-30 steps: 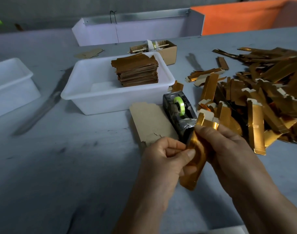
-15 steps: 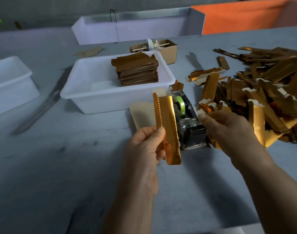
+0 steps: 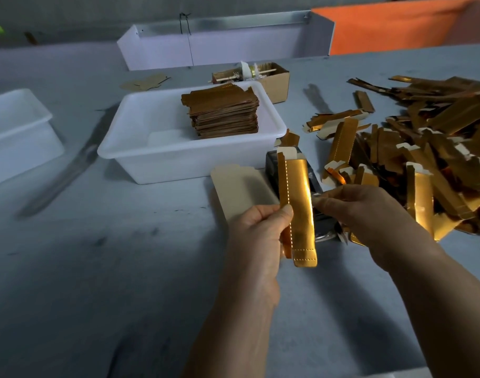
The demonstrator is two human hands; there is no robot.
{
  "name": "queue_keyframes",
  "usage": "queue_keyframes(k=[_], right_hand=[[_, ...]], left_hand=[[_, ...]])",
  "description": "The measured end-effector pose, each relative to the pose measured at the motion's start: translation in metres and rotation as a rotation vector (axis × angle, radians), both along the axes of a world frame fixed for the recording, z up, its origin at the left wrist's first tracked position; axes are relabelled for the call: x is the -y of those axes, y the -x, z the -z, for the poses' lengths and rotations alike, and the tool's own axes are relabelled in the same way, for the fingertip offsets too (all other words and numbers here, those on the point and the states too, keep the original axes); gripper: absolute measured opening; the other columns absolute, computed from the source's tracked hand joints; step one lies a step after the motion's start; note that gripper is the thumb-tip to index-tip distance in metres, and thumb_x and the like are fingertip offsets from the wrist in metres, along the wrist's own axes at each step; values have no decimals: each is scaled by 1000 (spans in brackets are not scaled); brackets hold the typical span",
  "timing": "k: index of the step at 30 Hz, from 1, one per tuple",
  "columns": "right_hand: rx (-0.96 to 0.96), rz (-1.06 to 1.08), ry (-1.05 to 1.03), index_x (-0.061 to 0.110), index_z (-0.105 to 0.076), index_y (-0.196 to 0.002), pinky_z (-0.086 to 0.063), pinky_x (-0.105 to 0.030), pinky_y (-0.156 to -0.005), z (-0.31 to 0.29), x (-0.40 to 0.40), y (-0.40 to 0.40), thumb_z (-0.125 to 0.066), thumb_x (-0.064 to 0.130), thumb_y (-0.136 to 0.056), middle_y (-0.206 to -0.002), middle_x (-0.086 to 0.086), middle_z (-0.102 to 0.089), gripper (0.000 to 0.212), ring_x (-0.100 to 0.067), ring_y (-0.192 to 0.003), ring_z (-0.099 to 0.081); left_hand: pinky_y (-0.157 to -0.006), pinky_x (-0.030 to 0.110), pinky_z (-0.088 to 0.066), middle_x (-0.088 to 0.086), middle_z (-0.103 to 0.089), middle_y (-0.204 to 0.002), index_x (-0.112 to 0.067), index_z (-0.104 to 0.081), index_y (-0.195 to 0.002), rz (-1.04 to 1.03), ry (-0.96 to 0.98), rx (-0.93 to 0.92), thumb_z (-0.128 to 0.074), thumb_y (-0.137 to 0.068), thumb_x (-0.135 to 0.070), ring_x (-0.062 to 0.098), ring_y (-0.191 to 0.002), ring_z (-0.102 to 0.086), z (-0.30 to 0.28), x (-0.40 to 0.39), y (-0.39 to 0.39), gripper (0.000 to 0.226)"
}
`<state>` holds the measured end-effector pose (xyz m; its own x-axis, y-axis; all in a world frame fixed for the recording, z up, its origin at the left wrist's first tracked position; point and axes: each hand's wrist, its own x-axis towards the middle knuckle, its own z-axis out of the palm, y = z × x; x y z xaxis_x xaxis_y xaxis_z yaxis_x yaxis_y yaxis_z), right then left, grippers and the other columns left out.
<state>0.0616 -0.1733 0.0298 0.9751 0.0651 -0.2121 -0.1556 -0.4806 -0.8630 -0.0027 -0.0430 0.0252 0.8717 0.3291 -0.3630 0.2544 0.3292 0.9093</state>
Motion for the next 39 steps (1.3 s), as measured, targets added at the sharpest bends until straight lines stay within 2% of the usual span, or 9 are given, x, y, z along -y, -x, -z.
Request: queue_keyframes(k=[8, 14, 17, 19, 22, 25, 28, 33, 39], right_hand=[[-119, 58, -219, 9, -68, -84, -45, -25, -60, -4, -1, 0, -63, 20, -85, -82, -8, -70, 12, -19, -76, -67], [-141, 129, -335, 9, -68, -79, -50, -39, -82, -1, -4, 4, -58, 13, -89, -81, -7, -70, 15, -22, -87, -65], [-143, 106, -461, 8, -68, -80, -51, -24, -57, -6, -6, 8, -52, 11, -92, -67, 0, -70, 20, -10, -64, -67], [-129, 88, -510, 9, -69, -83, -51, -24, -63, -9, -5, 9, -53, 14, -92, -73, 0, -71, 19, -12, -72, -67], [-61, 101, -432, 20, -68, -87, -36, -32, -91, -10, 1, 14, -58, 22, -89, -103, 11, -66, 11, -11, -100, -55], [30, 103, -277, 19, -65, -82, -29, -34, -94, -6, 5, 26, -59, 22, -88, -132, 13, -48, 9, -14, -118, -41], [120, 103, -131, 13, -63, -73, -30, -37, -93, -1, 4, 32, -60, 20, -87, -141, 8, -44, 16, -19, -129, -37], [234, 98, 32, 16, -62, -72, -33, -14, -68, 5, 0, 33, -61, 21, -87, -140, 9, -45, 16, 2, -93, -41], [345, 148, 16, 20, -60, -66, -39, -19, -78, 19, -5, 38, -61, 16, -86, -135, 5, -48, 20, 2, -95, -45]], left_hand=[[-45, 17, -39, -1, -67, -72, -19, -69, -75, -20, 35, -3, -69, -86, -16, 9, -60, -54, 4, 5, -6, 12], [-42, 15, -37, 1, -65, -72, -17, -70, -83, -8, 31, 44, -68, -87, -19, 5, -51, -48, 8, 11, 2, 6], [-41, 13, -36, -3, -65, -68, -14, -71, -89, 10, 47, 48, -67, -88, -20, 2, -42, -47, 10, 16, 5, 7], [-41, 13, -36, -2, -65, -69, -15, -71, -90, 9, 51, 33, -67, -88, -21, 3, -46, -47, 12, 15, 5, 7], [-43, 15, -35, 4, -67, -77, -17, -69, -86, 8, 64, 0, -67, -88, -20, 7, -56, -44, 13, 10, 4, 5], [-39, 14, -31, 13, -60, -81, -13, -66, -86, -26, 112, -16, -65, -88, -16, 7, -51, -39, 11, 4, 3, 4], [-38, 13, -31, 11, -59, -80, -14, -65, -83, -24, 108, -4, -64, -89, -15, 7, -51, -43, 9, 0, 2, 6], [-66, 26, -47, 13, -71, -98, -17, -69, -87, 38, 6, 71, -67, -88, -21, 27, -90, -64, 5, 7, -1, 5], [-62, 27, -50, -2, -72, -79, -18, -68, -89, 109, -112, 95, -64, -90, -21, 12, -74, -66, -3, 16, -7, 5]])
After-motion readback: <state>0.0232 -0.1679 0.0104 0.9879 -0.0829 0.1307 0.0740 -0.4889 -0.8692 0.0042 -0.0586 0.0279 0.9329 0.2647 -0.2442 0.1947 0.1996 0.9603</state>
